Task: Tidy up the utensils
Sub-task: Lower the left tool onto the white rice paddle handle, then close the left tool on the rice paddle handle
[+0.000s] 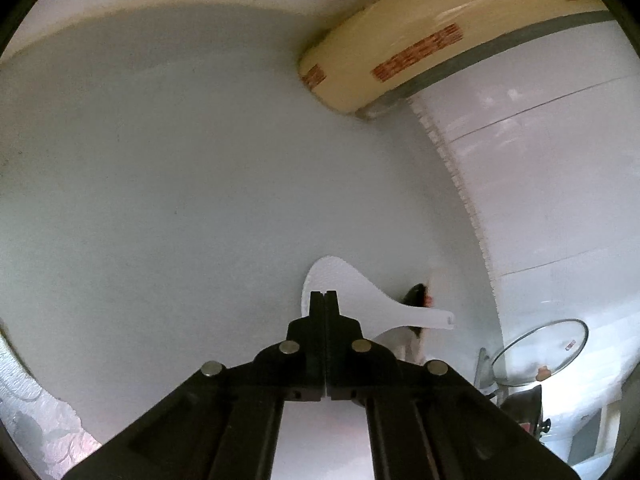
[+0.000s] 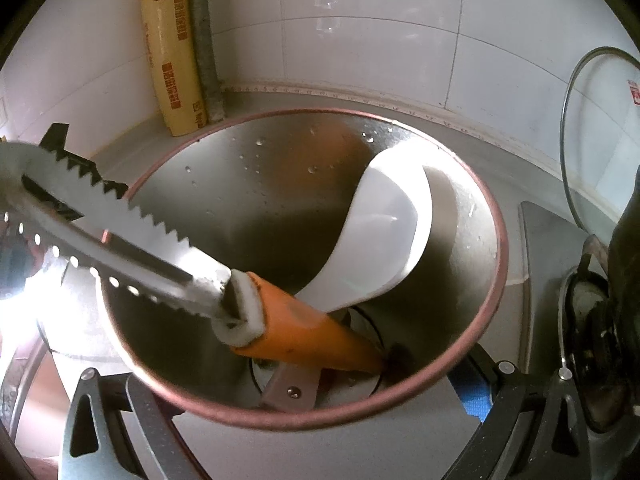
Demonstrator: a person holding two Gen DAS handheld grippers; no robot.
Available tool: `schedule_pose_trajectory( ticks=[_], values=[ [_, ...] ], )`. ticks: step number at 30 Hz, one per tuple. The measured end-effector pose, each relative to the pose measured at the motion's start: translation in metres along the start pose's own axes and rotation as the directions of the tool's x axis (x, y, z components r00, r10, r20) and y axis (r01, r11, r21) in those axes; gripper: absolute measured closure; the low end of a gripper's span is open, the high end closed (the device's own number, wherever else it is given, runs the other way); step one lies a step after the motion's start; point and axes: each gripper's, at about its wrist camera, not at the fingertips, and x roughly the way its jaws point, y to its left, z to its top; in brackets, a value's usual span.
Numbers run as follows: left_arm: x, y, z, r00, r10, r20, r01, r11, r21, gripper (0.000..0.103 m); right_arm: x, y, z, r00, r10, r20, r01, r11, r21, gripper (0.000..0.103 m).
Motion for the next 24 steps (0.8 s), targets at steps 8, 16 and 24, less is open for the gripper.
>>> schedule_pose_trajectory(
  ticks=[8,16,24],
  values=[
    [-0.004,-0.009,-0.002,0.998,-0.022,-0.057,0.017,0.996,-0.082,0.103,-0.001,0.0,0.0,1.0,0.006,0.0,-0.006,1.0,-0.004,0.0],
    [0.024,-0.061,-0.013,0.986,-0.009,-0.167,0.001,0.999,-0.052,0.103,-0.002,0.001,0.0,1.0,0.022,0.011,-0.022,1.0,-0.005,0.0],
    [0.059,-0.088,-0.016,0.977,0.005,-0.211,-0.031,0.992,-0.121,0.099,-0.002,-0.003,0.002,0.999,0.038,0.026,-0.038,0.999,0.012,0.0]
  ],
)
